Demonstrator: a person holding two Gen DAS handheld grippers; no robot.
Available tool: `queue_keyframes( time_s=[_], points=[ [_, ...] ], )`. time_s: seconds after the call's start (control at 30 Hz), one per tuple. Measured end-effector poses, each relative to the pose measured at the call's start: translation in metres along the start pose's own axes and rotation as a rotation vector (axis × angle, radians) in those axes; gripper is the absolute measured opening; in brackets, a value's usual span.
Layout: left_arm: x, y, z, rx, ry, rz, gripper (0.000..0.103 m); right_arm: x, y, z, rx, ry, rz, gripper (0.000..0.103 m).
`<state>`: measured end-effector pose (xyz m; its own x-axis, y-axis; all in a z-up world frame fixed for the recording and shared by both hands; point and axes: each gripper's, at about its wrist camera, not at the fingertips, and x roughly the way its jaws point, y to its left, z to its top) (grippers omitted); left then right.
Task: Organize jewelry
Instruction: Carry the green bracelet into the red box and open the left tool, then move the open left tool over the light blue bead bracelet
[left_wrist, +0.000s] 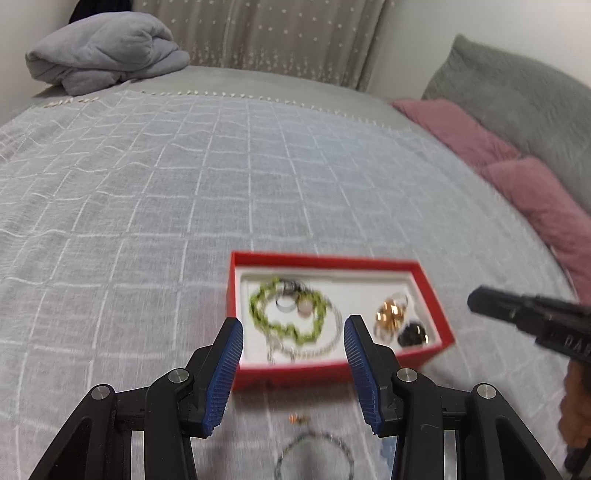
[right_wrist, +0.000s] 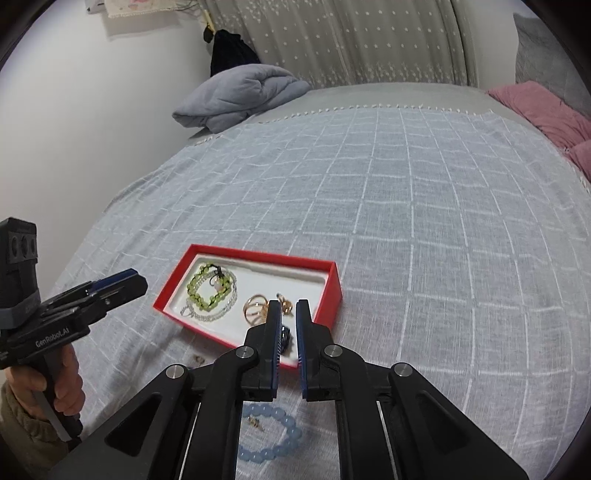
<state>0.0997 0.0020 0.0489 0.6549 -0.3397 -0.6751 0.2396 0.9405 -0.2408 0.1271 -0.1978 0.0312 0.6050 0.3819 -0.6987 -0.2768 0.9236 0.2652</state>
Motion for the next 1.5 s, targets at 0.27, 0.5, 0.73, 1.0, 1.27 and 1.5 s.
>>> queue_keyframes(
  time_s=[0.27, 0.5, 0.73, 1.0, 1.27, 1.5],
  points=[
    [0.000, -0.007, -0.020, -0.046, 0.087, -0.041, 0.048, -0.016, 0.010, -0.014, 0.040, 0.033, 0.044, 0.019],
    [0.011, -0.023, -0.033, -0.035, 0.162, -0.106, 0.047, -0.020, 0.017, -0.030, 0.024, 0.080, 0.025, 0.019],
    [0.033, -0.039, -0.051, -0.040, 0.260, -0.141, 0.040, -0.017, 0.017, -0.033, 0.009, 0.097, 0.010, 0.019],
    [0.056, -0.067, -0.068, 0.083, 0.336, -0.127, 0.040, 0.008, 0.017, -0.045, -0.015, 0.238, 0.039, 0.019],
    [0.066, -0.077, -0.075, 0.122, 0.344, -0.104, 0.040, 0.022, 0.021, -0.054, -0.039, 0.301, 0.058, 0.019],
    [0.063, -0.087, -0.078, 0.154, 0.344, -0.111, 0.040, 0.039, 0.027, -0.064, -0.070, 0.350, 0.069, 0.019]
  ],
)
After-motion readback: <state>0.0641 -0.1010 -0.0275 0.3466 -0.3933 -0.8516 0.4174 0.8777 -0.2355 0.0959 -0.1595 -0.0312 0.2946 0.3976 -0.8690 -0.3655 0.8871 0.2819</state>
